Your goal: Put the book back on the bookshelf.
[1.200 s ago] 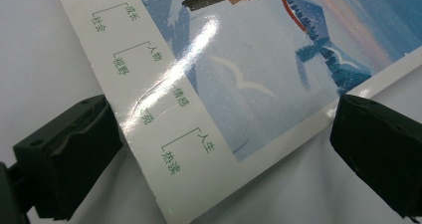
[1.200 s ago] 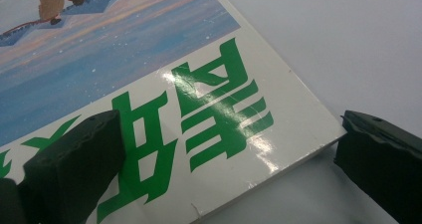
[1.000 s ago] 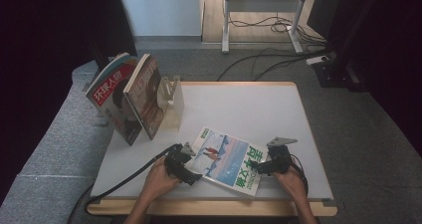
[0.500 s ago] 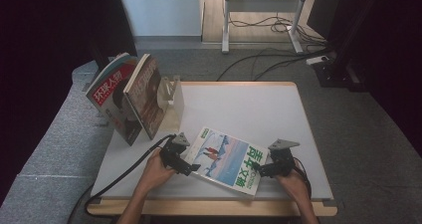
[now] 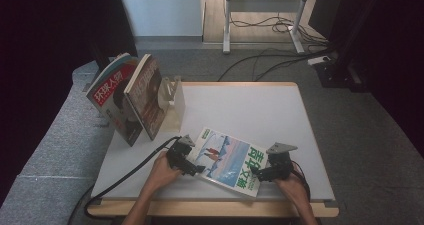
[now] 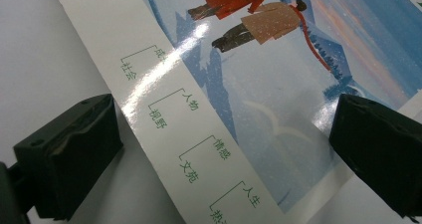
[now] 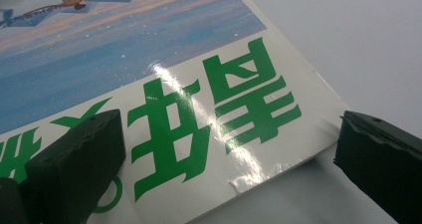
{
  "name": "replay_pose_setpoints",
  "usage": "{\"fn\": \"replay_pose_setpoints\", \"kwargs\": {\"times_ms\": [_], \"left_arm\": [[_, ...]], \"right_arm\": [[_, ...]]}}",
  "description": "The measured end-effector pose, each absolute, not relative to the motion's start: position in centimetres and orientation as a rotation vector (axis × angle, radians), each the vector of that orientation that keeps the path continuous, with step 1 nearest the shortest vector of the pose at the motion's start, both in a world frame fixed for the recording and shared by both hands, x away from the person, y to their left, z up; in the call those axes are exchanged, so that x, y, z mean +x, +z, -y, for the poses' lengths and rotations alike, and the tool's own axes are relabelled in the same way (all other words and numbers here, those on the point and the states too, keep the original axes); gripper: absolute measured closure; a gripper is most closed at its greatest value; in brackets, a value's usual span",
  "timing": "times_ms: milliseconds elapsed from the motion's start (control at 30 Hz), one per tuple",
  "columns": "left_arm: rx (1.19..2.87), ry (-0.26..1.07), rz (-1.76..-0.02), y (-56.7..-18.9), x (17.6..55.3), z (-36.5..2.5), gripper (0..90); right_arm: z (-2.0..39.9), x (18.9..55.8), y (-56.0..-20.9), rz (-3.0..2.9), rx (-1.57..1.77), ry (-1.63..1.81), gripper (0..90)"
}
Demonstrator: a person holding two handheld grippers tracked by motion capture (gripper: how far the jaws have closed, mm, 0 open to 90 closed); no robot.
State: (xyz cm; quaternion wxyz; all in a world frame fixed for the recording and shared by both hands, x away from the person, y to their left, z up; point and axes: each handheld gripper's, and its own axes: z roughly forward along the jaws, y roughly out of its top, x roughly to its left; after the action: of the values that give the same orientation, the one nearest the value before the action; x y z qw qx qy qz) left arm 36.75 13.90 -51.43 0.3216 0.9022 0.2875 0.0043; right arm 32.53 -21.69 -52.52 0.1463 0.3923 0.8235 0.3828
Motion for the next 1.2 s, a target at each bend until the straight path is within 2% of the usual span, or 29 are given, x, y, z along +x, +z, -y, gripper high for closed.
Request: {"fn": "replay_pose_setpoints", "kwargs": {"times_ms": [467, 667, 800, 900, 1067, 1200], "left_arm": [[2.435, 0.06, -0.797, -50.7, 34.3, -13.6, 0.0], [2.392, 0.056, -0.788, -51.0, 33.6, -14.3, 0.0], [2.401, 0.052, -0.765, -50.9, 34.0, -14.4, 0.0], [2.391, 0.102, -0.755, -50.7, 34.5, -14.7, 0.0], [2.32, 0.117, -0.766, -50.1, 36.3, -15.4, 0.0], [2.37, 0.151, -0.731, -49.7, 36.9, -14.6, 0.0]], "right_arm": [[21.0, 34.3, -52.5, -2.388, 1.084, 1.11, 0.0], [20.7, 35.0, -52.6, -2.385, 1.074, 1.129, 0.0], [20.8, 34.8, -52.8, -2.362, 1.073, 1.152, 0.0], [20.9, 34.6, -53.0, -2.351, 1.09, 1.167, 0.0], [21.1, 33.6, -52.6, -2.362, 1.082, 1.131, 0.0], [21.1, 32.8, -52.5, -2.371, 1.073, 1.124, 0.0]]}}
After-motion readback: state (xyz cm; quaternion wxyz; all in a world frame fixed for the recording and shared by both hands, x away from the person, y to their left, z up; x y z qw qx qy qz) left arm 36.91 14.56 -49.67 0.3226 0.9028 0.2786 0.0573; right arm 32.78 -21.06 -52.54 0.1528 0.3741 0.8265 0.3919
